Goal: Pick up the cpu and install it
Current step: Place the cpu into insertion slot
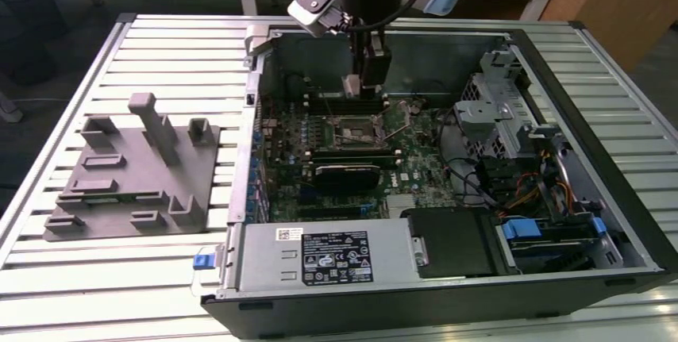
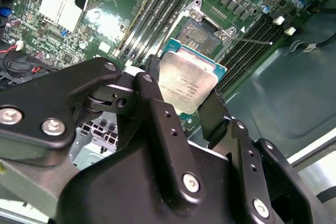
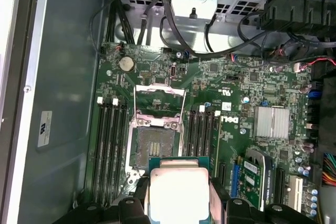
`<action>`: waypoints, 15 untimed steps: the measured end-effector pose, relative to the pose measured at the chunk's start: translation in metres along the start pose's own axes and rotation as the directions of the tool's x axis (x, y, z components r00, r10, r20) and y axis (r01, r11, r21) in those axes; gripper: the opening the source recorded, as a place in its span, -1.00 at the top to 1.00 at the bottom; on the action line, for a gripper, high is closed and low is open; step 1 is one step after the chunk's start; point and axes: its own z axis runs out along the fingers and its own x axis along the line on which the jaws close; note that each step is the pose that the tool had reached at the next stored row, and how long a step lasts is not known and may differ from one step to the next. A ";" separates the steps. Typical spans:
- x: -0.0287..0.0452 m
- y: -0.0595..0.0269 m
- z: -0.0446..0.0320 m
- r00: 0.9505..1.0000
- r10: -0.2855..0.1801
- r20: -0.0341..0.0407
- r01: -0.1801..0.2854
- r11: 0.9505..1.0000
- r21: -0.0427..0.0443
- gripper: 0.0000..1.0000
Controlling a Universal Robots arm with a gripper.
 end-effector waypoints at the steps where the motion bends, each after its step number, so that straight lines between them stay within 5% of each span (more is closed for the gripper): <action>1: 0.0000 0.0000 0.0002 1.000 0.000 0.000 0.000 1.000 0.000 -0.08; 15: 0.0001 -0.0002 0.0040 1.000 0.000 0.000 0.000 1.000 0.000 -0.08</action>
